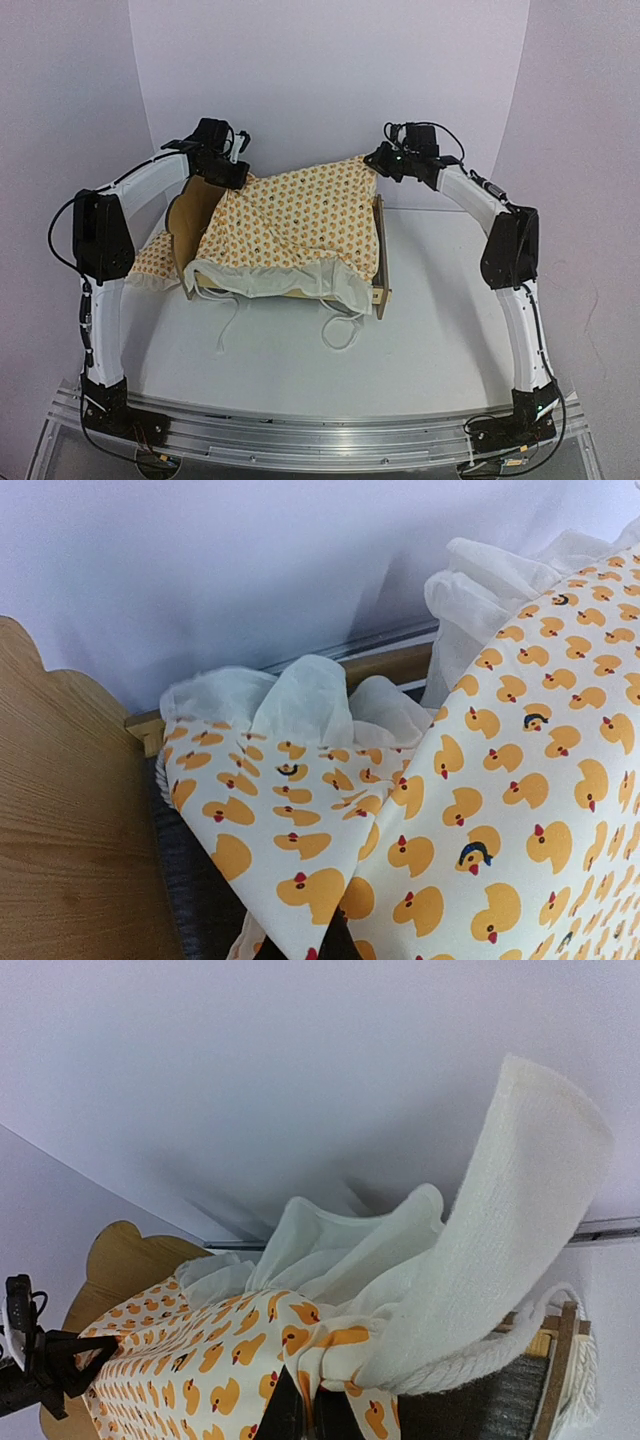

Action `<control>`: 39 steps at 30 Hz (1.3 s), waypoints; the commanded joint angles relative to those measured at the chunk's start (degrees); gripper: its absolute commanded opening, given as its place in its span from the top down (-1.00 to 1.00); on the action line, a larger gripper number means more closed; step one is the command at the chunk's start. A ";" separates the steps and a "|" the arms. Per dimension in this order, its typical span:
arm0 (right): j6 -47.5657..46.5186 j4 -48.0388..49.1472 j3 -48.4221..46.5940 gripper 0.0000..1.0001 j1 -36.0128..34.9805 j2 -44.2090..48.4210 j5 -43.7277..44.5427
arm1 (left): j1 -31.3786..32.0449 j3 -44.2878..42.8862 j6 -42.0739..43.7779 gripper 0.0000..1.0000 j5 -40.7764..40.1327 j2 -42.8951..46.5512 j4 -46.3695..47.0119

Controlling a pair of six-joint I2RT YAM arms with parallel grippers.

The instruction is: Set up the pet bed

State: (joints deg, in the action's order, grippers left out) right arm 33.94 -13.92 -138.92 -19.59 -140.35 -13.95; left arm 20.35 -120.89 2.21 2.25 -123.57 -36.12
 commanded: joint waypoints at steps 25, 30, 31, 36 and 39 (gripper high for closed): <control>-0.95 5.58 3.76 -0.14 -1.50 -0.01 15.58 | -1.38 3.76 3.24 -0.29 -6.79 0.84 10.03; -7.28 -0.23 7.60 -0.46 -1.57 8.98 19.66 | -1.34 -2.09 5.72 -0.48 1.91 3.48 6.07; -8.05 -1.20 8.97 -0.51 -1.68 10.88 19.87 | -1.28 -2.10 6.14 -0.55 4.65 4.55 4.98; -13.39 -2.00 18.12 -0.56 -5.01 20.70 20.50 | -1.20 3.09 10.00 -0.98 17.65 12.77 -1.45; -14.16 -3.47 22.23 -0.56 -7.42 24.39 17.37 | -1.22 7.76 13.53 -0.99 20.77 18.18 -4.21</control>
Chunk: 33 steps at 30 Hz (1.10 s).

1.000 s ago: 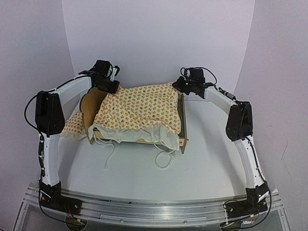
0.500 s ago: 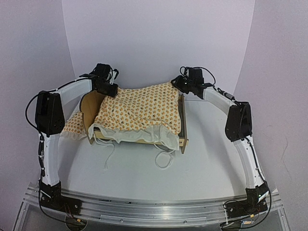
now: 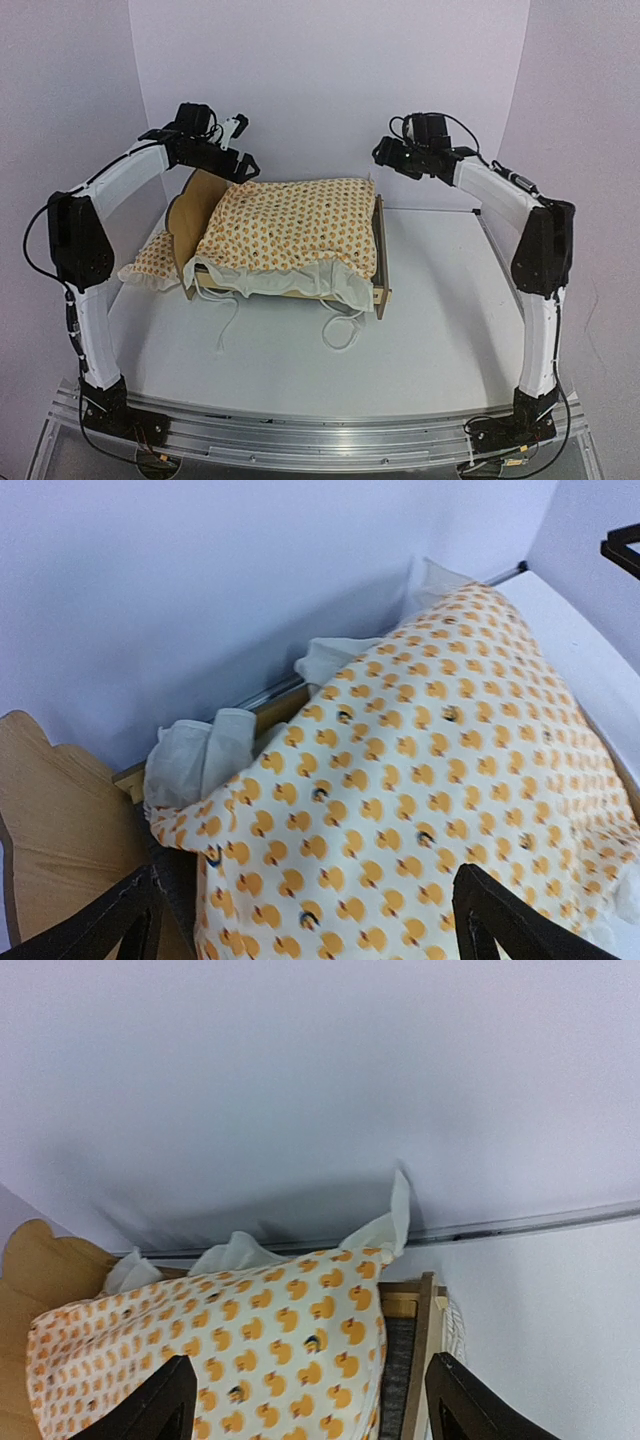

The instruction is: Set up the pet bed

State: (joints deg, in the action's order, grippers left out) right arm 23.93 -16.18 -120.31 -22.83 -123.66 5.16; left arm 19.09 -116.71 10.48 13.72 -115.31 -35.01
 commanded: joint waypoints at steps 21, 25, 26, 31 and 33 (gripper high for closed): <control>1.21 4.55 31.32 -0.39 -20.96 23.52 -6.89 | 18.42 60.73 58.32 -0.52 -5.27 40.69 -11.89; 3.54 5.96 35.18 -0.38 -21.81 25.12 -3.78 | 15.63 70.19 65.77 -0.57 -5.86 40.11 6.80; 4.74 5.93 35.90 -0.37 -21.82 25.51 -2.67 | 14.16 71.79 67.92 -0.57 -5.18 39.42 10.47; 8.29 5.89 38.34 -0.34 -21.82 27.31 -1.59 | 6.55 74.18 77.48 -0.26 -2.96 32.74 23.18; 9.04 5.92 39.34 -0.32 -21.82 27.98 -1.15 | 5.31 72.43 79.16 -0.25 -2.34 30.02 21.74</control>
State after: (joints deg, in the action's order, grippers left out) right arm 29.55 -12.56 -82.51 -44.42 -99.06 1.68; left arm 27.12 -42.35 80.84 10.30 -80.80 -23.59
